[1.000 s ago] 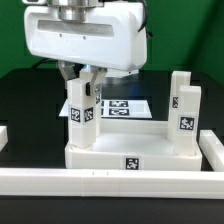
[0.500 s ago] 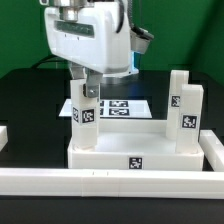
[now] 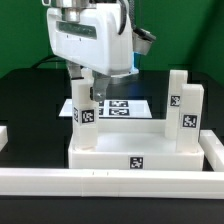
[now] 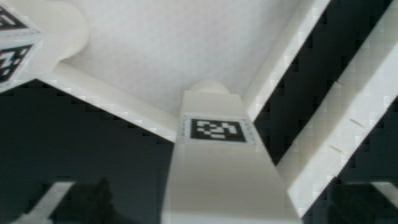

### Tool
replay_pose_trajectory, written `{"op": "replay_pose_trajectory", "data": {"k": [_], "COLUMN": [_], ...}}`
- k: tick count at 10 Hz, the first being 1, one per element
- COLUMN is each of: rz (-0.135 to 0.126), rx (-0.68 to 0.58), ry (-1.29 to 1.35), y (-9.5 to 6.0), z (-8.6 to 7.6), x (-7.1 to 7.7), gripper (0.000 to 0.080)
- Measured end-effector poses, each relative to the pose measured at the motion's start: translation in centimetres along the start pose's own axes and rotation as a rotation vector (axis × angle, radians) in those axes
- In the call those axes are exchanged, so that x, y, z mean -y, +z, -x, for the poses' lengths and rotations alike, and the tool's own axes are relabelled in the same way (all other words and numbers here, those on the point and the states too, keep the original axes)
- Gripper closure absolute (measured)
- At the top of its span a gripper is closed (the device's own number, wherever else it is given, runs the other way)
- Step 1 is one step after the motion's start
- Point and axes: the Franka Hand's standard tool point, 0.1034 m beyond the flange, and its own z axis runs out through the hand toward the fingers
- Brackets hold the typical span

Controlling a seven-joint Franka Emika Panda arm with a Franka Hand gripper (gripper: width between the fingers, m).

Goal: Assemble desk

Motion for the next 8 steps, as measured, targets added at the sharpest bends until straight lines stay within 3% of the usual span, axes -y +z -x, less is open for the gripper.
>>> {"op": "replay_pose_trajectory", "data": {"k": [5, 8], "rz": [0.007, 0.028], "rx": [-0.002, -0.008], "ry": [-0.588, -0.861], "y": [0.15, 0.16], "z": [-0.11, -0.09], "x": [-0.28, -0.31], "gripper": [0.0151, 0.0151]}}
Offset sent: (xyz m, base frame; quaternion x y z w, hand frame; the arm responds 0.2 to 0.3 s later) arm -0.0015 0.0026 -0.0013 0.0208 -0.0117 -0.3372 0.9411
